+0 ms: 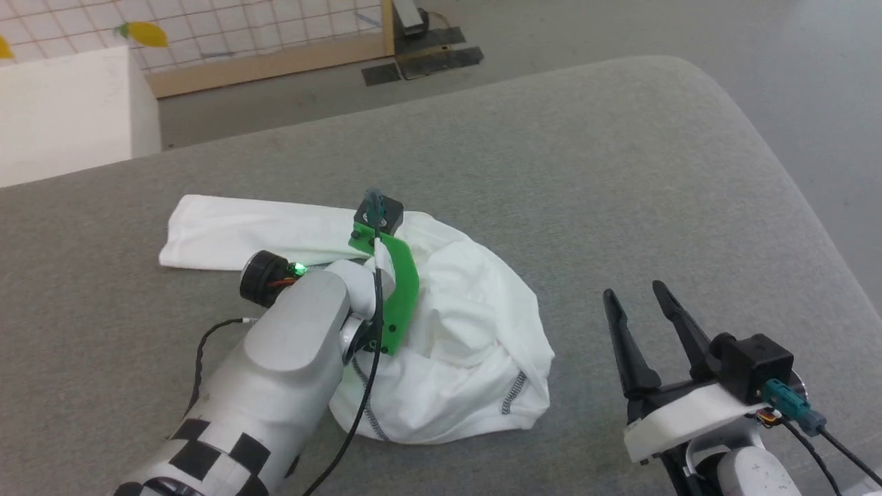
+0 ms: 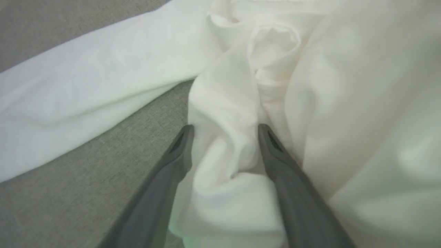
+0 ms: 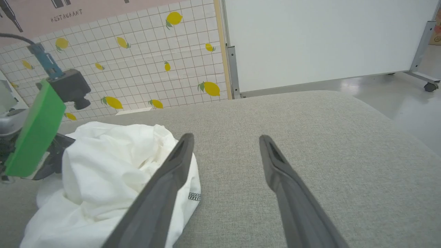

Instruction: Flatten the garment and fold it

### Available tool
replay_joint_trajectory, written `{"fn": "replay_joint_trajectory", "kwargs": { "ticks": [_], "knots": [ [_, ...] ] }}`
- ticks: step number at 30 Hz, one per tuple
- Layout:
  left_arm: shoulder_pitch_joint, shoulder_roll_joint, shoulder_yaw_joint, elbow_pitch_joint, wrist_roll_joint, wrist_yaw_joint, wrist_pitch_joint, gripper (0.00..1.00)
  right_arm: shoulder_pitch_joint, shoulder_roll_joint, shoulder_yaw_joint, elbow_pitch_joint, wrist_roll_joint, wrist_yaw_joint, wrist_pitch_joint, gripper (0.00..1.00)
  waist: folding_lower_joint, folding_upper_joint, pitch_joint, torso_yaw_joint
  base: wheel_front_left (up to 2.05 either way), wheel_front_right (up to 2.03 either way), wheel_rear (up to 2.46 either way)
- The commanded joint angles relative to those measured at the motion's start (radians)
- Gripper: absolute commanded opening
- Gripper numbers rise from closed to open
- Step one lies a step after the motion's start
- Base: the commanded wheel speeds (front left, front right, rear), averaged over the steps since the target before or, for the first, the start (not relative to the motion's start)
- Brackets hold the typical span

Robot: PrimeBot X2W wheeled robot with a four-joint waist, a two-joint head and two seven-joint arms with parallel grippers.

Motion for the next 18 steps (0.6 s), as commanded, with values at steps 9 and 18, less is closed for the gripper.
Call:
{"fn": "replay_joint_trajectory", "kwargs": {
  "ticks": [9, 18],
  "knots": [
    [0.017, 0.025, 0.060, -0.068, -0.006, 0.047, -0.291, 0.00, -0.004, 0.000, -0.030, 0.010, 0.001, -0.002, -0.018, 1.00, 0.0000, 0.0000, -0.016, -0.008, 0.00, 0.00, 0.00],
    [0.194, 0.092, 0.233, -0.338, -0.071, 0.175, -0.643, 0.00, 0.014, 0.000, -0.063, -0.025, -0.026, -0.002, 0.002, 1.00, 0.0000, 0.0000, -0.075, 0.129, 0.00, 0.00, 0.00]
  ]
}}
